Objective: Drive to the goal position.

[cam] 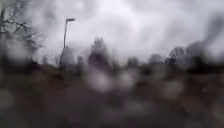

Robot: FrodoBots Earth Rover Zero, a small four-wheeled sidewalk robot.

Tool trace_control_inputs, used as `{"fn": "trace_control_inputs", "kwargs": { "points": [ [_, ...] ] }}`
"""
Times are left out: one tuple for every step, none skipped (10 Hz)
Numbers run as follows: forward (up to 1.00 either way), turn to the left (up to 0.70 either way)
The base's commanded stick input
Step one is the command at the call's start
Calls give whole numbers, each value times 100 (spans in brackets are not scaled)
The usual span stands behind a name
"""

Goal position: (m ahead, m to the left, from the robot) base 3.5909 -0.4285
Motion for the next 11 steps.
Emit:
{"fn": "trace_control_inputs", "kwargs": {
  "points": [
    [100, 0],
    [100, 0],
    [100, 0],
    [100, 0],
    [100, 0],
    [100, 0],
    [100, 0],
    [100, 0],
    [100, 0],
    [100, 15],
    [100, 35]
  ]
}}
